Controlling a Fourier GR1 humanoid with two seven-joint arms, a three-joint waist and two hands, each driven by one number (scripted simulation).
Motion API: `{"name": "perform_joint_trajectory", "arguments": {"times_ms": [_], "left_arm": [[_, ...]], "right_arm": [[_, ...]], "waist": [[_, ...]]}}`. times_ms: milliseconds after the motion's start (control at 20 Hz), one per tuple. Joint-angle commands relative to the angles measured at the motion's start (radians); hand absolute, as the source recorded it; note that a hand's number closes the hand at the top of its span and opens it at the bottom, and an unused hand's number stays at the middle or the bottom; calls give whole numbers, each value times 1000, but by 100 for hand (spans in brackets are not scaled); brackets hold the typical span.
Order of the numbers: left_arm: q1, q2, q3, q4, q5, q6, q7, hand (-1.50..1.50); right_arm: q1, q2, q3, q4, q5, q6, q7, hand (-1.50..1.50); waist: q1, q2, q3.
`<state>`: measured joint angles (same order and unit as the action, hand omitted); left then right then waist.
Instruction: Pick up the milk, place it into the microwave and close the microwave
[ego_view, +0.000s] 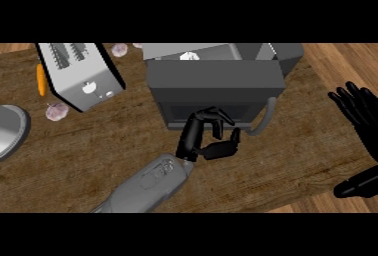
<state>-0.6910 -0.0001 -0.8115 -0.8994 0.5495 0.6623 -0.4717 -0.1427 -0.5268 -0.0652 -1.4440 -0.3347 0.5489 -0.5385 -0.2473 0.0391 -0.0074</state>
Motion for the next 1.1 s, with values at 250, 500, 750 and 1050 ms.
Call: {"name": "perform_joint_trajectory", "arguments": {"times_ms": [250,500,750,1050], "left_arm": [[-129,0,41,83,129,107,35,-150],[-123,0,78,62,197,145,-20,-150],[-147,0,82,51,251,163,-41,-150],[-160,0,70,66,295,172,-70,-150]], "right_arm": [[-104,-122,-94,-64,43,-37,-12,-150],[-136,-187,-124,-91,138,-82,-43,150],[-175,-204,-131,-86,163,-104,-40,150],[-198,-208,-132,-66,186,-117,-51,150]], "waist": [[-58,15,1],[-49,27,0],[-41,38,0],[-34,51,3]]}}
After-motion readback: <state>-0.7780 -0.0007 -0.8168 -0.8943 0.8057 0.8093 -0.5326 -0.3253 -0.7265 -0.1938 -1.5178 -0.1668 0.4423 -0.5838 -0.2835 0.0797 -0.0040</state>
